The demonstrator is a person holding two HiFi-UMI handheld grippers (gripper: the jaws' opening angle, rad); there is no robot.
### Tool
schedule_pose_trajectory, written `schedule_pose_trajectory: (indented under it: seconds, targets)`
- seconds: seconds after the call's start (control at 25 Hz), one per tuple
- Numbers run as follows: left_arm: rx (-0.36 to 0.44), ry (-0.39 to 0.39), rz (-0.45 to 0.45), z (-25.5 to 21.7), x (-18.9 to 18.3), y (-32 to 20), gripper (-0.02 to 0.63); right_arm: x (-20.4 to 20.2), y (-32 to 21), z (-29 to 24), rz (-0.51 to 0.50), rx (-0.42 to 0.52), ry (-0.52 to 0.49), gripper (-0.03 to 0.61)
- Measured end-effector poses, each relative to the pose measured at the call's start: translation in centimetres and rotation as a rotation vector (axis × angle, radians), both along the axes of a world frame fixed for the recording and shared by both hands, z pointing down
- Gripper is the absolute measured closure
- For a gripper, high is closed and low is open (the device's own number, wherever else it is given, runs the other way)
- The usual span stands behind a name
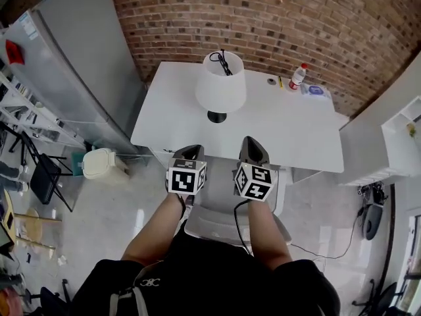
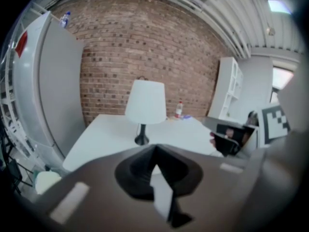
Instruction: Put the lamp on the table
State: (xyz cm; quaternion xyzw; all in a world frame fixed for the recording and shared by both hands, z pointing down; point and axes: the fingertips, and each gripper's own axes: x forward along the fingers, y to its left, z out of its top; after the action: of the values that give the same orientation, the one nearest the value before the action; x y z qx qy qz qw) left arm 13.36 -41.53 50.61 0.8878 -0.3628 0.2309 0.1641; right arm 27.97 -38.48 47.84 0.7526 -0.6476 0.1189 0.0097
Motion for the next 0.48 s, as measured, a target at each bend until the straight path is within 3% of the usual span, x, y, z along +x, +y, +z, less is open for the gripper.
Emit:
schedule_pose_trajectory:
  seconds: [0.28,0.48]
  targets:
    - [0.095,0.063,0.014,-4.5,2.0,4.3,0.612,-0.2,4.2,-4.2,-0.040,0.070,0.045,0.580]
    - [0.125,0.072,0.036,-6.2,2.7,4.7,0.612,-1.1,5.1,-5.7,-0.053,0.076,0.059,0.580]
